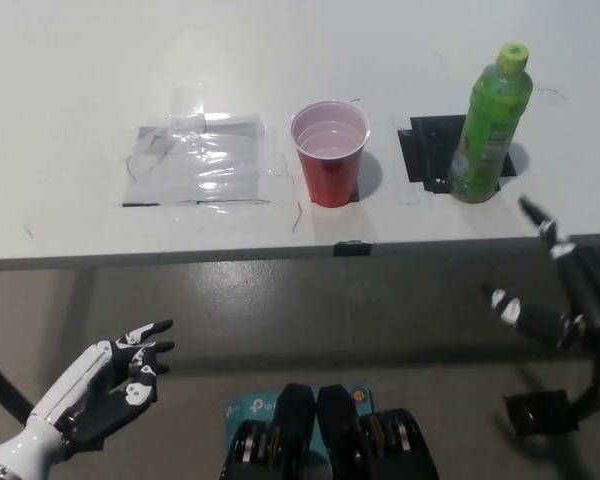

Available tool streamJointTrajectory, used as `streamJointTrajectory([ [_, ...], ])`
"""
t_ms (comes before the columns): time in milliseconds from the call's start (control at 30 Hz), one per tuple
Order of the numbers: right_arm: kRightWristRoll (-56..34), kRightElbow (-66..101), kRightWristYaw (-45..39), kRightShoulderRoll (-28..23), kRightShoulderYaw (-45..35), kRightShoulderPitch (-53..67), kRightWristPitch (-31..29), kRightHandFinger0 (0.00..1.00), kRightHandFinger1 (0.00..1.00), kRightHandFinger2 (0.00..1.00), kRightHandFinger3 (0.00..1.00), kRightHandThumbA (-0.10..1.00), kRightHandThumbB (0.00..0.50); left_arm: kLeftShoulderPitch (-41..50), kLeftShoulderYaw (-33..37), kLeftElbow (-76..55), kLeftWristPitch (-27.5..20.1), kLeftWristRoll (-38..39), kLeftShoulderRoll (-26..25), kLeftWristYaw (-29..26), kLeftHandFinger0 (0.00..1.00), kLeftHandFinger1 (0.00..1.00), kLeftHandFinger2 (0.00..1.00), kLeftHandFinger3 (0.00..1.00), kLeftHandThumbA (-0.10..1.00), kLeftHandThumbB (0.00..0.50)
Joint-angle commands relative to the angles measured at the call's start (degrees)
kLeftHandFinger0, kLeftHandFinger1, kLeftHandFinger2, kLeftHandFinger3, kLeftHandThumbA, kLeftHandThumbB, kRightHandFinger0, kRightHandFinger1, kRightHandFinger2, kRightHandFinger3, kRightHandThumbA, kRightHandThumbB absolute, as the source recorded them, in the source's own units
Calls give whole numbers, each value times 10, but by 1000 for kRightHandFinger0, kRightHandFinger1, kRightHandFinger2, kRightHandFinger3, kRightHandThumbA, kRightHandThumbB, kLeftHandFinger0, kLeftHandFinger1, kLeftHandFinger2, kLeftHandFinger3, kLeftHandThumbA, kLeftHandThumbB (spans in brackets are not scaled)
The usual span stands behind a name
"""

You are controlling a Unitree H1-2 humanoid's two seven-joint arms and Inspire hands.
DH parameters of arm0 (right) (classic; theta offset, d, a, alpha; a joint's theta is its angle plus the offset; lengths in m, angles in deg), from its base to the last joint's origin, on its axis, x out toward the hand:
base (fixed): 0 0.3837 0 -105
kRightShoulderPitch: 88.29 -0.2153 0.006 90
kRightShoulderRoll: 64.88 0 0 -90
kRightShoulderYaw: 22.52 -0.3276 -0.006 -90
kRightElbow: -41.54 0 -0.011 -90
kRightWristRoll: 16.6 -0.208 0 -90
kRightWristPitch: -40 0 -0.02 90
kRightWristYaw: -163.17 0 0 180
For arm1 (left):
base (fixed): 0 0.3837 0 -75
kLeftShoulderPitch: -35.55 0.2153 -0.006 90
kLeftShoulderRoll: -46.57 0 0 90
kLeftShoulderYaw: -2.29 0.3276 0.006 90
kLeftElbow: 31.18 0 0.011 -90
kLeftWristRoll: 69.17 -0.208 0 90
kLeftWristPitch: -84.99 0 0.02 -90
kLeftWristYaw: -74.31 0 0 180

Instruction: The robot uses its right hand to pick up a bottle kept in the middle of the desk and tilt it into a cup kept next to it to pour water out

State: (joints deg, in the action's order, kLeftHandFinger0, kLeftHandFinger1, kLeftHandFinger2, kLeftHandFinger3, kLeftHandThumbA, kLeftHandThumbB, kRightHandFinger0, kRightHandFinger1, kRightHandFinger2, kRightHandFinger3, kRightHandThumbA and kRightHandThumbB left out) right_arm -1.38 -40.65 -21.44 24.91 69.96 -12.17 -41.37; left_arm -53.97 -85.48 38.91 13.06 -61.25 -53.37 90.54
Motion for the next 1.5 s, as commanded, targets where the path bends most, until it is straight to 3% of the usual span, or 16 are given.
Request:
streamJointTrajectory([
  [0, 11, 16, 3, -15, -22, -58, 54, 1000, 1000, 1000, 1000, 880, 431, 4, -4, -21, -2, 5, 0, 7, 837, 896, 991, 1000, 722, 45],
  [67, 43, 13, -4, -29, -16, -84, 93, 1000, 1000, 1000, 1000, 1000, 500, 3, -4, -16, -6, 5, -2, 10, 847, 901, 992, 1000, 724, 41],
  [100, 55, 7, -13, -39, -12, -103, 122, 1000, 1000, 1000, 1000, 1000, 500, 3, -4, -20, 2, 6, -1, 8, 848, 900, 989, 1000, 712, 39],
  [233, 37, -22, -4, -36, -23, -130, 147, 1000, 1000, 1000, 1000, 1000, 500, 5, -5, -22, 2, 11, 1, 10, 848, 904, 997, 1000, 662, 18],
  [400, 41, -55, 8, -24, -26, -172, 179, 1000, 1000, 1000, 1000, 1000, 500, 4, -3, -22, 3, 9, -1, 12, 849, 903, 999, 1000, 681, 28],
  [533, 59, -100, -8, -16, -25, -198, 183, 1000, 1000, 1000, 1000, 1000, 500, 10, -3, -19, -5, 6, 0, 11, 848, 900, 993, 1000, 704, 56],
  [800, 69, -165, -2, 5, -44, -229, 183, 1000, 1000, 1000, 1000, 1000, 500, 15, -5, -19, -8, 8, 2, 10, 834, 899, 992, 1000, 698, 53],
  [833, 71, -182, 1, 6, -46, -236, 183, 1000, 1000, 1000, 1000, 1000, 500, 15, -4, -19, -7, 7, 2, 11, 840, 901, 991, 1000, 719, 82],
  [1467, 87, -305, 43, 26, -27, -332, 183, 1000, 1000, 1000, 1000, 1000, 500, 34, 3, -16, -14, 3, 12, 13, 852, 902, 1000, 1000, 712, 77],
])
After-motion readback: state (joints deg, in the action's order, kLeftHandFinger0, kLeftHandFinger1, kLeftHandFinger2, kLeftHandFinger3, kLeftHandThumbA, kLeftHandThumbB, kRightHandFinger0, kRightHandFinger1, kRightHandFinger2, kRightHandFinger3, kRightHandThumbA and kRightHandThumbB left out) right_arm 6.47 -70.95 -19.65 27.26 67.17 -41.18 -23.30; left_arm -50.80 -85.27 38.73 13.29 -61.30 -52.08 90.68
